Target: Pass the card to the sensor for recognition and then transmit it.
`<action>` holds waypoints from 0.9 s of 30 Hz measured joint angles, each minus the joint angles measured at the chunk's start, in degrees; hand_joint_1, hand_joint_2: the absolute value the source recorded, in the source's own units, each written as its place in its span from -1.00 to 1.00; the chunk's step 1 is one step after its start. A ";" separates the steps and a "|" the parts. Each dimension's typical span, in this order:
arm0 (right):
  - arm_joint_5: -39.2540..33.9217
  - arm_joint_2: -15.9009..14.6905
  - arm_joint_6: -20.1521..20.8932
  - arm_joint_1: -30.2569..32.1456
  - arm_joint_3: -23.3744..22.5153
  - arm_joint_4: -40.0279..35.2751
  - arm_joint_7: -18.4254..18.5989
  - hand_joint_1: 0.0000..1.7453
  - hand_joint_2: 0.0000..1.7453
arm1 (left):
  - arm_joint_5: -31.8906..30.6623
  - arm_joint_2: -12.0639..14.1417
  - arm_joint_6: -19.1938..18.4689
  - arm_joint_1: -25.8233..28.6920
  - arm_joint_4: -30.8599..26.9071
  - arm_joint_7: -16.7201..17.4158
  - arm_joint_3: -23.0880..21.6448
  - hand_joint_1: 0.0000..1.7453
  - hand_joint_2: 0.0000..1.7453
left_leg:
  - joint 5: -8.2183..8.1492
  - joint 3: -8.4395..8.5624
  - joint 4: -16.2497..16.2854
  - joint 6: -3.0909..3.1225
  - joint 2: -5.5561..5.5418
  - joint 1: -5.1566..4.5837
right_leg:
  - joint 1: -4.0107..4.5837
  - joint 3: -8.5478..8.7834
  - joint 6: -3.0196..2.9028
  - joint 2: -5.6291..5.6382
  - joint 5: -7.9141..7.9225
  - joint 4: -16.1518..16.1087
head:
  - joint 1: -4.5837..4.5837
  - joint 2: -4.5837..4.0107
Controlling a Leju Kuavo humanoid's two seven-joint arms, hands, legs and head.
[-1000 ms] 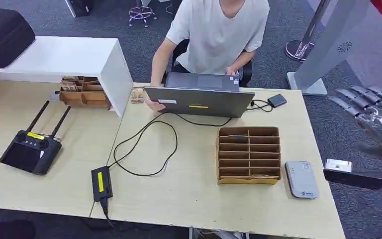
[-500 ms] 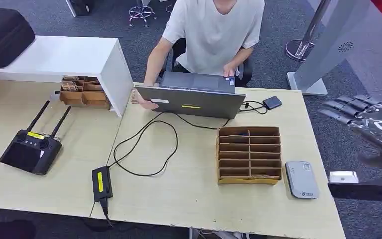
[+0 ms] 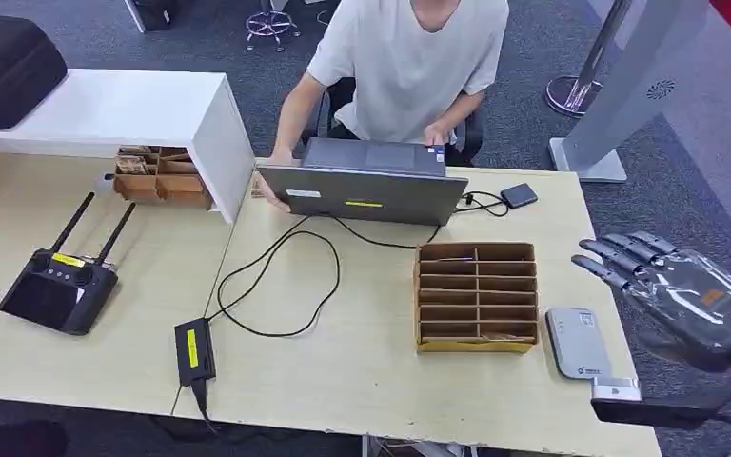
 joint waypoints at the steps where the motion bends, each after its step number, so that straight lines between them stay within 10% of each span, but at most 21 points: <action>1: 0.00 0.00 0.00 0.21 0.00 0.00 0.00 -1.00 1.00 | -0.02 -0.02 0.00 0.00 0.00 0.00 0.00 -1.00 1.00 | 0.00 0.00 0.00 0.00 0.00 0.00 | 0.00 0.00 0.00 0.00 0.00 0.00 | 0.00 0.00; 6: 5.30 0.86 -5.19 7.39 -1.86 0.83 -0.33 -1.00 1.00 | -0.37 -0.07 0.09 -0.02 0.00 0.00 0.00 -1.00 1.00 | 0.00 -0.03 -0.01 0.00 -0.10 0.02 | 0.04 0.07 0.05 -0.08 -0.04 0.00 | 0.00 0.00; 11: 20.21 9.67 -16.67 22.41 -9.87 4.04 -1.83 -1.00 1.00 | -1.33 -0.13 0.15 -0.11 0.00 0.07 0.00 -1.00 1.00 | -0.02 0.00 -0.02 0.03 -0.21 0.05 | 0.03 0.09 0.04 -0.21 -0.10 0.00 | -0.02 0.00; 27: 26.25 23.41 -18.18 43.76 -23.23 5.05 -3.80 -1.00 1.00 | -1.60 -0.17 0.85 -0.21 0.00 0.39 0.00 -1.00 1.00 | -0.09 0.07 -0.02 -0.01 -0.14 0.03 | 0.03 0.10 -0.01 -0.15 -0.18 0.00 | 0.00 0.00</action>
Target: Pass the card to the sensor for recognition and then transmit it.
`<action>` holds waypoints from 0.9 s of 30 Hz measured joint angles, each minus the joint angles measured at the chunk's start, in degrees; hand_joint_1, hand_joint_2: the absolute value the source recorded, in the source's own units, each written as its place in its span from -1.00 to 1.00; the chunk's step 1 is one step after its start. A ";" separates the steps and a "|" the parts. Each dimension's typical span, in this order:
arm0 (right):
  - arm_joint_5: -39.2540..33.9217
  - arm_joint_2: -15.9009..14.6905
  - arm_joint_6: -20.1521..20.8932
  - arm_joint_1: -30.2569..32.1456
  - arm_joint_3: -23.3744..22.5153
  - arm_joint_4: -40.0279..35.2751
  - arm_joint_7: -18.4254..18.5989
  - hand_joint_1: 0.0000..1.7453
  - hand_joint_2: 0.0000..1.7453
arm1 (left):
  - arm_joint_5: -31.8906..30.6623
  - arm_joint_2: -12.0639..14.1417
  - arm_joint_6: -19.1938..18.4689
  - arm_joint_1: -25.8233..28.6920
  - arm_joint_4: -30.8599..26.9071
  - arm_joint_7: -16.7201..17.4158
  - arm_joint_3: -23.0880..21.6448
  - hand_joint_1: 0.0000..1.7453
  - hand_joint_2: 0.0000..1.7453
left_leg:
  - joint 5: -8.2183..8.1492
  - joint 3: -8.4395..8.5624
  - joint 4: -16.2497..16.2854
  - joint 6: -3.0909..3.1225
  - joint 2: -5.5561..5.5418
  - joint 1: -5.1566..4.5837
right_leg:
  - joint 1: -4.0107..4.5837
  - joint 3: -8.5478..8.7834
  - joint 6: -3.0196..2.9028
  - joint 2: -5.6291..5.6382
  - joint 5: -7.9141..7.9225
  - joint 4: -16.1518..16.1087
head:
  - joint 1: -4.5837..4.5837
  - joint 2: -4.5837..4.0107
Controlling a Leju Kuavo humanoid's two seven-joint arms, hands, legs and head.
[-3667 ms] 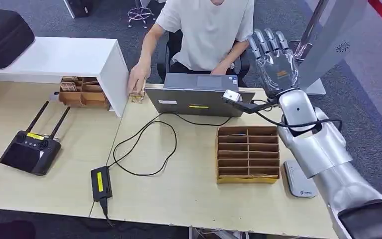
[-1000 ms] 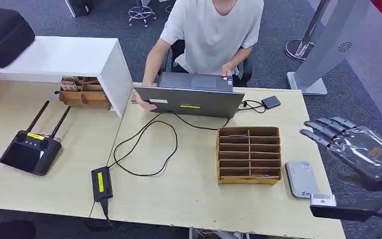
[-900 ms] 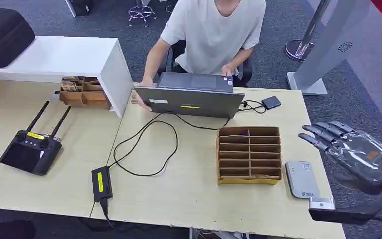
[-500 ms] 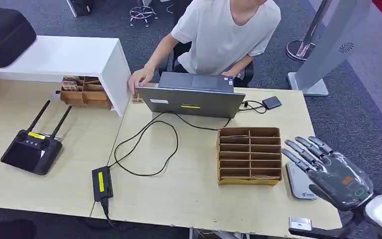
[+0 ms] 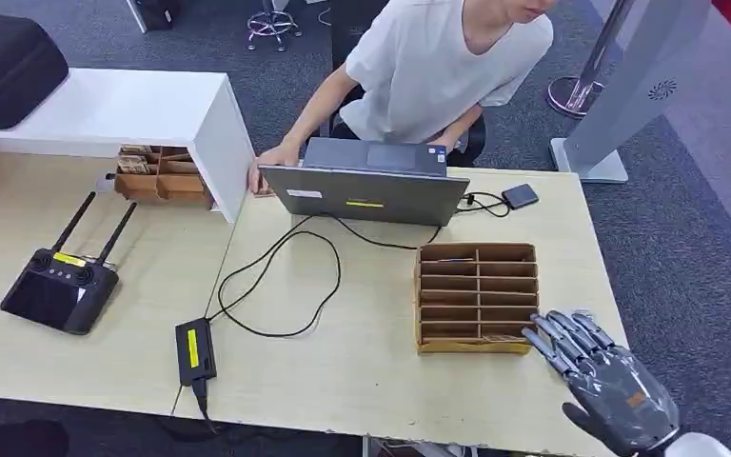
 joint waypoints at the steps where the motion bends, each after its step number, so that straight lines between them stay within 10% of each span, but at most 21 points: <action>1: 0.13 0.52 -0.17 0.41 -0.15 0.00 0.05 -1.00 1.00 | -0.02 -0.02 0.02 -0.01 0.00 0.00 0.00 -1.00 1.00 | 0.00 0.01 0.00 0.00 0.01 0.00 | 0.00 0.00 0.00 0.01 0.00 0.00 | 0.00 0.00; 27: 9.79 13.27 -11.83 5.97 3.69 2.19 6.43 -1.00 1.00 | -0.52 -0.07 0.55 -0.14 0.00 0.24 0.00 -1.00 1.00 | -0.02 0.04 -0.01 -0.03 0.08 0.00 | 0.00 0.03 -0.01 0.09 0.00 0.00 | 0.00 0.00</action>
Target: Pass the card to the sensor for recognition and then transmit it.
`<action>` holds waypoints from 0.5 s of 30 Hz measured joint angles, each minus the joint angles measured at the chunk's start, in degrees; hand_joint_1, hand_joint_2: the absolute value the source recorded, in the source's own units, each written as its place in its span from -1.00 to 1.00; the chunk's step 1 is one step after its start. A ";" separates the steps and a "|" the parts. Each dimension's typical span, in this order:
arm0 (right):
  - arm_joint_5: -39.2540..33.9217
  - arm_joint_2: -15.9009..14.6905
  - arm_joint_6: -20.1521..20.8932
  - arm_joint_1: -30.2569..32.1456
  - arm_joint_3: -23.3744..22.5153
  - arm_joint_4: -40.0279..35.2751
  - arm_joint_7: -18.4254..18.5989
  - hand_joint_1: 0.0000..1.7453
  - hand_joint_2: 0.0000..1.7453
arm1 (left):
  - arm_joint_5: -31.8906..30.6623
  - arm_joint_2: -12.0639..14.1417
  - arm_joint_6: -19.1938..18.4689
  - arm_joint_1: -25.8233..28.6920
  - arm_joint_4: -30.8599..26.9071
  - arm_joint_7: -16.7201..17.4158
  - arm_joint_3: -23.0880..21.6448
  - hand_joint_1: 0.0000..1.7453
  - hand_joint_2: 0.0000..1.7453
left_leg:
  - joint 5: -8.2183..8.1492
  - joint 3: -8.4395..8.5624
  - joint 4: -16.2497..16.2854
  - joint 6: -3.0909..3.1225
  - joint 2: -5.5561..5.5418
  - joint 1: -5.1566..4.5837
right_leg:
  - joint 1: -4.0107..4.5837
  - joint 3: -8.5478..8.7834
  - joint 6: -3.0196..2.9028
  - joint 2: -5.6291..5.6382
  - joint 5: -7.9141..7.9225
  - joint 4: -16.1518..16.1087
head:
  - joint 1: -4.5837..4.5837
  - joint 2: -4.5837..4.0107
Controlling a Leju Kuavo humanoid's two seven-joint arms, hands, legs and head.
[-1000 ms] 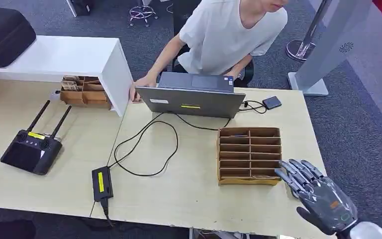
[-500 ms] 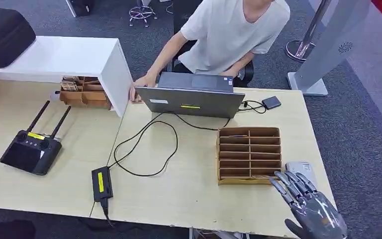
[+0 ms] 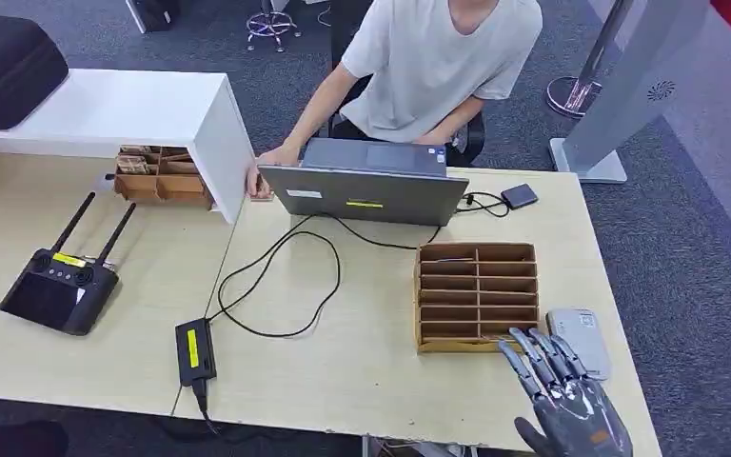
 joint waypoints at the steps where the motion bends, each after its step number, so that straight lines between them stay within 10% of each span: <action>1: 0.00 0.13 0.02 0.00 0.11 0.09 0.00 -1.00 1.00 | 0.00 0.00 0.00 0.00 0.00 0.00 0.00 -1.00 1.00 | 0.00 0.00 0.00 0.00 0.00 0.00 | 0.00 0.00 0.00 0.00 0.00 0.00 | 0.00 0.00; 15: 6.60 4.17 -6.25 -1.43 3.00 4.33 2.27 -1.00 1.00 | -1.25 0.00 -0.02 -0.21 0.00 0.55 0.00 -1.00 1.00 | 0.00 0.00 -0.01 0.00 0.05 0.01 | 0.02 0.01 -0.01 0.04 0.00 0.01 | 0.00 0.00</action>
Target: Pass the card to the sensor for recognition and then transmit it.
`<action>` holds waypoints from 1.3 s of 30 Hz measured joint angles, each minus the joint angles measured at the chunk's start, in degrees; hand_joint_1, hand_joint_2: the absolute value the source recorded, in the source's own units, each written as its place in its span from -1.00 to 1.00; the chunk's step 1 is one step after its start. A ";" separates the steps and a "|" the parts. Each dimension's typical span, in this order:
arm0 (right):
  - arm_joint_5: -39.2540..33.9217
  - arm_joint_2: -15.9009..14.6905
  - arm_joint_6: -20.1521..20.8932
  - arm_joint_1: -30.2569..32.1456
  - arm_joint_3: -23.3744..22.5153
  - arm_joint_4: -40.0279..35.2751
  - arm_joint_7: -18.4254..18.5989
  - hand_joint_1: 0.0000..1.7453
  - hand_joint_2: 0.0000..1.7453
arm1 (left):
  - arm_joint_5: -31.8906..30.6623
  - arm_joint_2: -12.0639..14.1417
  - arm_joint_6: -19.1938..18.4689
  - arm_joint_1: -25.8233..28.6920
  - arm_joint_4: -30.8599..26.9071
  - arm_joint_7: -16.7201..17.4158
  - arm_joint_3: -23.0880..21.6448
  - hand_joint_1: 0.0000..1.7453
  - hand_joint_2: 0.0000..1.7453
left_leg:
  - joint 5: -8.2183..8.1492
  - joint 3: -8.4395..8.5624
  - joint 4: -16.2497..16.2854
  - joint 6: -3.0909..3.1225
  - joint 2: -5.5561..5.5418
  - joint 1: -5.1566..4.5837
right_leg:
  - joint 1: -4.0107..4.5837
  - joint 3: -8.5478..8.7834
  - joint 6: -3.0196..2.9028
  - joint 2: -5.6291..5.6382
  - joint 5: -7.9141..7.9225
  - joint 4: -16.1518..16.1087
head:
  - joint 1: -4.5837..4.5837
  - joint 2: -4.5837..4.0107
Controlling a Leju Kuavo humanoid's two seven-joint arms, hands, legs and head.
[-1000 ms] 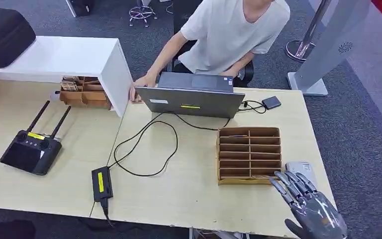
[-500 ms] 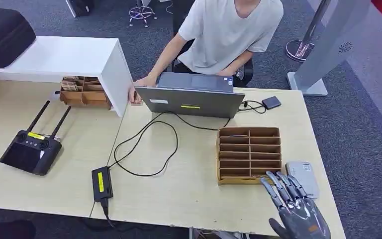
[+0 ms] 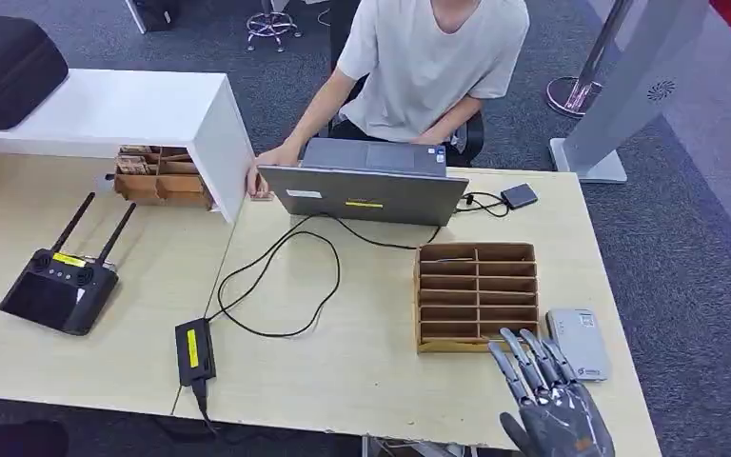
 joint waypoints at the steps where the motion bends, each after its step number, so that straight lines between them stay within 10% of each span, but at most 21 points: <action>1: 0.04 0.11 0.55 -0.50 0.33 0.46 -0.42 -1.00 1.00 | -0.11 0.00 -0.02 -0.04 0.00 0.02 0.00 -1.00 1.00 | 0.00 0.01 0.00 0.00 0.01 0.00 | 0.00 0.00 0.00 0.01 0.00 0.00 | 0.00 0.00; 21: -0.15 10.82 3.87 -18.49 5.81 19.39 -5.40 -1.00 1.00 | -2.88 0.09 -1.07 -0.50 0.00 0.77 0.00 -1.00 1.00 | 0.02 0.08 0.00 -0.02 0.02 0.01 | 0.00 0.08 -0.01 0.02 0.01 0.04 | 0.00 0.00; 39: -0.35 13.03 3.63 -21.01 7.43 23.12 -5.14 -1.00 1.00 | -3.04 0.20 -1.20 -0.58 0.00 1.22 0.00 -1.00 1.00 | 0.01 0.08 0.00 -0.01 0.01 0.00 | 0.00 0.08 -0.01 0.01 0.01 0.04 | 0.00 0.00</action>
